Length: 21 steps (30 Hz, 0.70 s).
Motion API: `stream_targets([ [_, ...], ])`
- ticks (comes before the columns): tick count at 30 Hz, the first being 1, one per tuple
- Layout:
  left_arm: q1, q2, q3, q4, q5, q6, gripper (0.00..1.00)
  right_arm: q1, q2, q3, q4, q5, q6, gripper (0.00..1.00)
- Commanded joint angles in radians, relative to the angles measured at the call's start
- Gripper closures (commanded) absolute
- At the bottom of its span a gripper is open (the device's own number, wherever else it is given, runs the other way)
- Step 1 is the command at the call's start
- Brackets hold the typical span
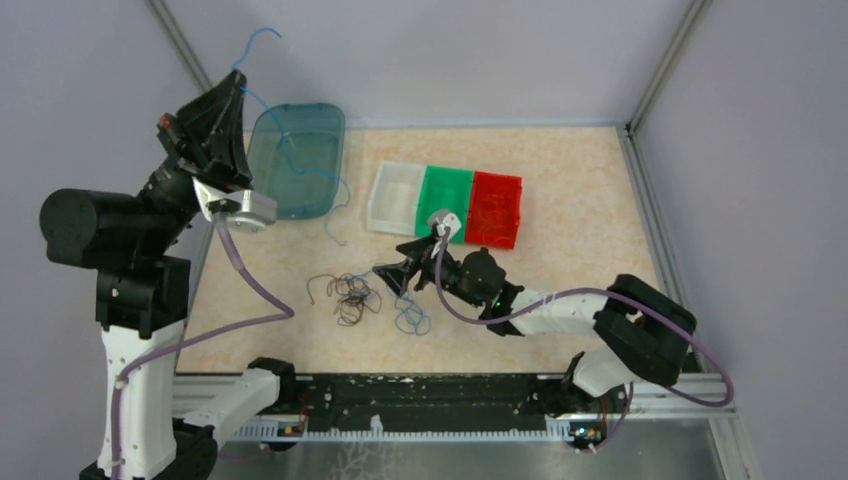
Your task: Untangle the cables
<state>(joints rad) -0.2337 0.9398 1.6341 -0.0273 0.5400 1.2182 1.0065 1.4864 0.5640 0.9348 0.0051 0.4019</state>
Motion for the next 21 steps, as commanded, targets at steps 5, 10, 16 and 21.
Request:
stream_targets([
  [5, -0.001, -0.077, -0.111, -0.265, 0.198, -0.220, 1.00, 0.011, -0.237, 0.102, -0.069, -0.122, -0.087, 0.17],
  [10, -0.001, -0.090, -0.184, -0.289, 0.229, -0.363, 1.00, 0.007, -0.335, 0.202, -0.261, -0.078, -0.202, 0.16],
  [16, -0.001, -0.080, -0.203, -0.377, 0.266, -0.469, 1.00, 0.004, -0.352, 0.325, -0.376, -0.074, -0.331, 0.16],
  [21, -0.001, -0.079, -0.232, -0.446, 0.254, -0.498, 1.00, 0.001, -0.309, 0.451, -0.403, -0.258, -0.332, 0.16],
])
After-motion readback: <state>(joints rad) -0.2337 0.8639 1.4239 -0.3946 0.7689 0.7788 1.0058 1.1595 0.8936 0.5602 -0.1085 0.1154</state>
